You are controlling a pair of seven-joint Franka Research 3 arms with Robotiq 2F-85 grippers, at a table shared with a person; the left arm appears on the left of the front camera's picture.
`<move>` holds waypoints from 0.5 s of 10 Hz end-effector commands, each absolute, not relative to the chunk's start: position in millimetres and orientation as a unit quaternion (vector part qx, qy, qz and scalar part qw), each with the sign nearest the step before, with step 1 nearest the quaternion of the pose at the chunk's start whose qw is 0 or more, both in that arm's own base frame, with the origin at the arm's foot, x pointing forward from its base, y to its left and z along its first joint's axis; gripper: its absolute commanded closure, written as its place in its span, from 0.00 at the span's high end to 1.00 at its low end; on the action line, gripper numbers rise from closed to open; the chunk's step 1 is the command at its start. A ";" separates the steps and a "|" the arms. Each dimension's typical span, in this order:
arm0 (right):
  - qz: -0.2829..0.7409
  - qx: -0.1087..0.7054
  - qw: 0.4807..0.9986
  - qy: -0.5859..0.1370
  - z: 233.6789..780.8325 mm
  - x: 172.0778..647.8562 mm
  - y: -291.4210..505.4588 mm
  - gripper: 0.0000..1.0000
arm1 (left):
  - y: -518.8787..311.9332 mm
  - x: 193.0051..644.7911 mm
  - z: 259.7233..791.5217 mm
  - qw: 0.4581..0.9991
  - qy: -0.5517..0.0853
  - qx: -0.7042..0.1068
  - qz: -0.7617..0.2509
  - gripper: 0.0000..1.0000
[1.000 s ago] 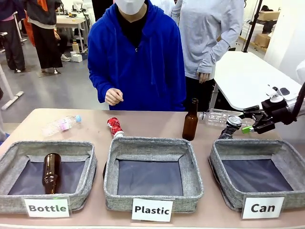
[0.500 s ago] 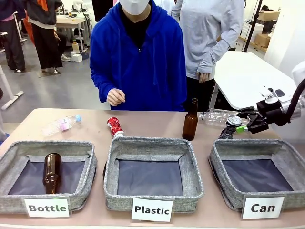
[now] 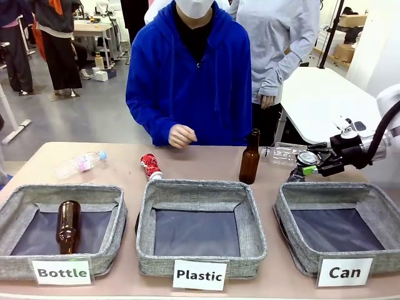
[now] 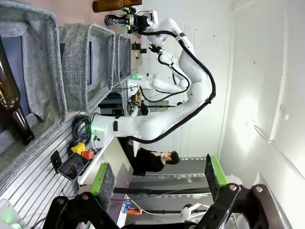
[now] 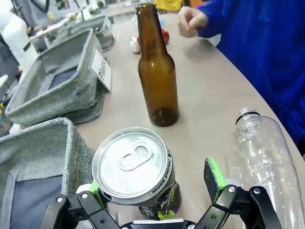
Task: Sort the can waste into the basket.
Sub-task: Pick up the can waste from the table and place it in the right Fabric basket.
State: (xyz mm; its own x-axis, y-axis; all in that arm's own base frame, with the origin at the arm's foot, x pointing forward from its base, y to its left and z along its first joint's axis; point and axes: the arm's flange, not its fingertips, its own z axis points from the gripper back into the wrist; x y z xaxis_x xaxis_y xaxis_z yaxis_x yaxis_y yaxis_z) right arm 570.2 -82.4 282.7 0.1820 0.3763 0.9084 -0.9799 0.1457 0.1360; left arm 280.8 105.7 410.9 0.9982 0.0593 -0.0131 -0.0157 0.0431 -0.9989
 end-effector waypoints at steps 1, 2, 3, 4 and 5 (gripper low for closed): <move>0.522 0.404 0.646 -0.382 284.8 570.3 -80.2 0.94 | 104.9 279.4 416.1 0.714 -0.014 -0.699 0.031 1.00; 0.533 0.418 0.638 -0.366 283.9 568.2 -78.9 0.40 | 104.9 279.4 416.1 0.714 -0.014 -0.699 0.031 1.00; 0.534 0.418 0.638 -0.363 283.8 567.5 -78.7 0.34 | 104.9 279.4 416.1 0.714 -0.014 -0.699 0.031 1.00; 0.531 0.422 0.640 -0.362 283.2 567.9 -79.8 0.00 | 104.9 279.4 416.1 0.714 -0.014 -0.699 0.031 1.00; 0.530 0.423 0.640 -0.360 282.7 567.7 -80.2 0.00 | 104.9 279.4 416.1 0.714 -0.014 -0.699 0.031 1.00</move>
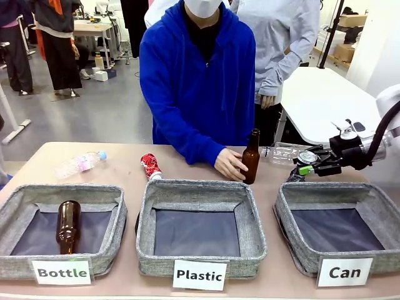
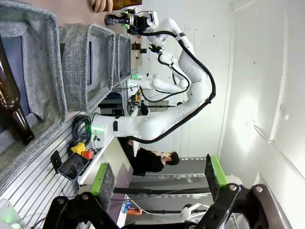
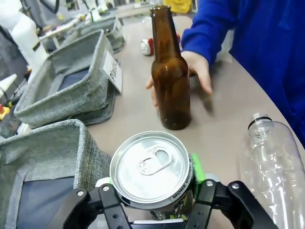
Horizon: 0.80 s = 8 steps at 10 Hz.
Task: Sort the can waste into the basket.
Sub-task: Pick up the can waste from the table and place it in the right Fabric basket.
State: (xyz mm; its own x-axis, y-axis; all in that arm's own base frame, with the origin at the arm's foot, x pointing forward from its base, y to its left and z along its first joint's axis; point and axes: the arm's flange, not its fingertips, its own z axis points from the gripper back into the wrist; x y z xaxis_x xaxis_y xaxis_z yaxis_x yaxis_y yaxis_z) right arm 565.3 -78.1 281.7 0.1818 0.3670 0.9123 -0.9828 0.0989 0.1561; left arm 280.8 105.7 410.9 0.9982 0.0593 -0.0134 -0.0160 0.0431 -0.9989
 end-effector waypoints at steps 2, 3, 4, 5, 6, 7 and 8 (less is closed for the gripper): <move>0.530 0.423 0.642 -0.359 283.3 567.2 -81.4 0.15 | 104.9 279.4 416.1 0.714 -0.014 -0.699 0.031 1.00; 0.529 0.424 0.642 -0.359 284.6 567.3 -81.7 0.05 | 104.9 279.4 416.1 0.714 -0.014 -0.699 0.031 1.00; 0.530 0.423 0.640 -0.361 287.6 567.2 -81.9 0.00 | 104.9 279.4 416.1 0.714 -0.014 -0.699 0.031 1.00; 0.530 0.426 0.635 -0.366 293.9 566.3 -82.1 0.00 | 104.9 279.4 416.1 0.714 -0.014 -0.699 0.031 1.00; 0.537 0.422 0.627 -0.375 307.4 563.0 -82.9 0.00 | 104.9 279.4 416.1 0.714 -0.014 -0.699 0.031 1.00; 0.543 0.416 0.618 -0.387 329.5 556.3 -85.5 0.00 | 104.9 279.4 416.1 0.714 -0.014 -0.699 0.031 1.00; 0.551 0.412 0.605 -0.401 362.8 543.6 -90.9 0.00 | 104.9 279.4 416.1 0.714 -0.014 -0.699 0.031 1.00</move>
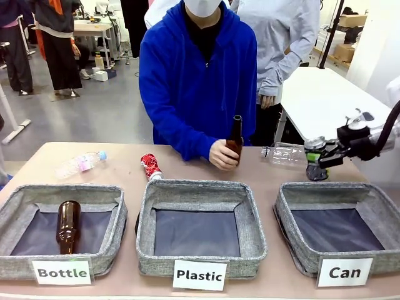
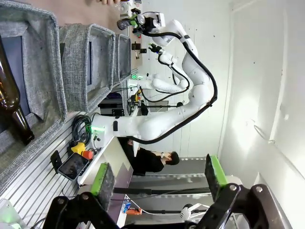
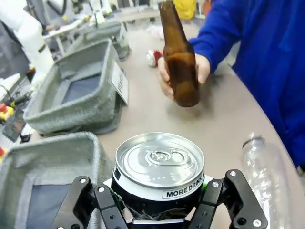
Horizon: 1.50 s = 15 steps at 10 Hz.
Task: Sort the can waste into the basket.
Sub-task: Pick up the can waste from the table and place it in the right Fabric basket.
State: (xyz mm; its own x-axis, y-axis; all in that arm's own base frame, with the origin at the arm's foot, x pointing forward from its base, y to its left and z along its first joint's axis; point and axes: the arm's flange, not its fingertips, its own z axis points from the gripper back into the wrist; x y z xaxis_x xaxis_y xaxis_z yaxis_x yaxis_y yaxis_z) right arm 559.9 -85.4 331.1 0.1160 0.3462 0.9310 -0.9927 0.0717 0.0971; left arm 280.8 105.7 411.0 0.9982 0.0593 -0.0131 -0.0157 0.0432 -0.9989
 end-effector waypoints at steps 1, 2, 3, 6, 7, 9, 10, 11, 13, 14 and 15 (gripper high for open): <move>0.559 0.414 0.592 -0.408 395.1 528.5 -98.0 0.00 | 104.9 279.4 416.1 0.714 -0.014 -0.699 0.031 1.00; 0.574 0.402 0.582 -0.413 427.6 508.6 -106.4 0.00 | 104.9 279.4 416.1 0.714 -0.014 -0.699 0.031 1.00; 0.588 0.395 0.572 -0.414 456.0 483.9 -114.8 0.00 | 104.9 279.4 416.1 0.714 -0.014 -0.699 0.031 1.00; 0.670 0.324 0.644 -0.178 466.9 410.5 -96.1 0.00 | 104.9 279.4 416.1 0.714 -0.014 -0.699 0.031 1.00; 0.677 0.296 0.662 -0.126 458.7 396.8 -82.3 0.00 | 104.9 279.4 416.1 0.714 -0.014 -0.699 0.031 1.00; 0.689 0.236 0.682 -0.059 441.2 380.4 -49.2 0.00 | 104.9 279.4 416.1 0.714 -0.014 -0.699 0.031 1.00; 0.676 0.206 0.706 -0.048 427.8 380.5 -28.1 0.00 | 105.5 280.6 411.7 0.722 -0.016 -0.691 0.026 1.00; 0.667 0.188 0.720 -0.043 418.7 381.6 -17.3 0.00 | 122.9 255.0 448.9 0.717 -0.064 -0.694 0.024 1.00; 0.659 0.186 0.728 -0.033 407.6 384.3 -10.4 0.00 | 158.1 206.3 506.7 0.652 -0.093 -0.753 0.004 1.00; 0.652 0.190 0.733 -0.033 404.1 387.9 -10.0 0.00 | 170.9 188.8 522.3 0.638 -0.101 -0.763 -0.016 1.00; 0.646 0.194 0.738 -0.029 401.3 389.6 -11.5 0.00 | 179.7 171.4 529.7 0.634 -0.112 -0.764 -0.036 1.00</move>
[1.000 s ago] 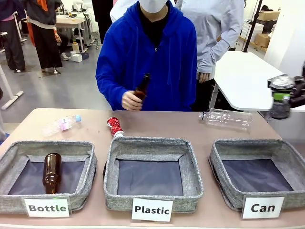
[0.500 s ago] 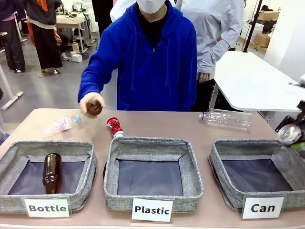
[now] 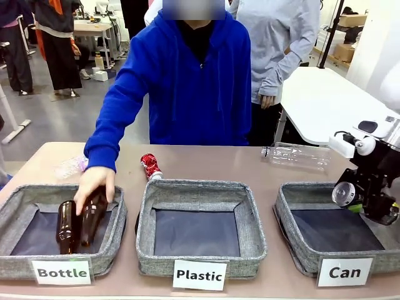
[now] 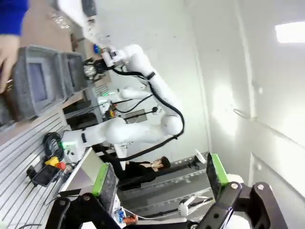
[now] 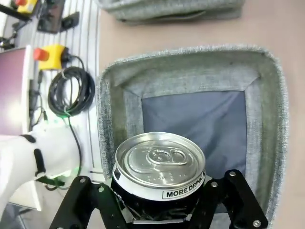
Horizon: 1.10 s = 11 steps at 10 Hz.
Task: Sort the can waste into the basket.
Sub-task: Pick up the can waste from the table and place it in the right Fabric basket.
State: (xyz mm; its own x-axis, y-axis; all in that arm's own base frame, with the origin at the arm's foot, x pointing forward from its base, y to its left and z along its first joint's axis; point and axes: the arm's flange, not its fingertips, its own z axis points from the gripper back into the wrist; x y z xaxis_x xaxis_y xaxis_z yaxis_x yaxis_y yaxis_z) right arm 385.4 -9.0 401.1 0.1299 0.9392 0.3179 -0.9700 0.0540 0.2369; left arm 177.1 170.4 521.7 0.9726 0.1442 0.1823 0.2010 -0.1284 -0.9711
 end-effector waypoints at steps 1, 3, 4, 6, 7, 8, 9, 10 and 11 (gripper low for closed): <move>0.641 0.195 0.742 -0.031 400.9 391.9 -16.8 0.00 | 187.2 162.1 532.1 0.635 -0.128 -0.760 -0.043 1.00; 0.632 0.190 0.750 -0.034 401.6 396.3 -20.3 0.68 | 195.3 155.2 532.0 0.636 -0.151 -0.756 -0.031 1.00; 0.632 0.189 0.751 -0.030 399.3 394.3 -18.1 1.00 | 195.8 155.2 528.6 0.635 -0.148 -0.758 -0.031 1.00; 0.628 0.191 0.754 -0.036 400.8 396.9 -17.6 1.00 | 194.8 166.5 530.2 0.639 -0.133 -0.756 -0.039 1.00; 0.630 0.194 0.751 -0.042 401.1 397.2 -17.0 0.90 | 190.1 165.5 527.1 0.641 -0.127 -0.756 -0.039 1.00; 0.633 0.195 0.748 -0.043 400.5 395.4 -16.5 1.00 | 183.6 170.4 526.3 0.648 -0.112 -0.752 -0.042 1.00; 0.629 0.195 0.752 -0.044 402.4 397.2 -17.5 1.00 | 174.4 180.5 526.7 0.654 -0.094 -0.749 -0.049 1.00; 0.626 0.197 0.754 -0.042 403.9 397.5 -18.0 1.00 | 159.2 187.8 525.1 0.663 -0.073 -0.743 -0.055 1.00; 0.623 0.200 0.755 -0.041 404.0 396.2 -18.7 1.00 | 144.3 192.2 519.5 0.674 -0.051 -0.734 -0.058 1.00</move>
State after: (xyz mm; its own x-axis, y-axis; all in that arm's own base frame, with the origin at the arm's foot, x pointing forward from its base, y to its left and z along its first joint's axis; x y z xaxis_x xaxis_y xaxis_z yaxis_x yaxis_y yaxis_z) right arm 391.8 -21.4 399.2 0.1904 0.9278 0.3209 -0.9635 0.1140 0.2420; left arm 189.4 155.9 525.4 0.9839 0.0362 0.1749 0.1780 -0.1221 -0.9764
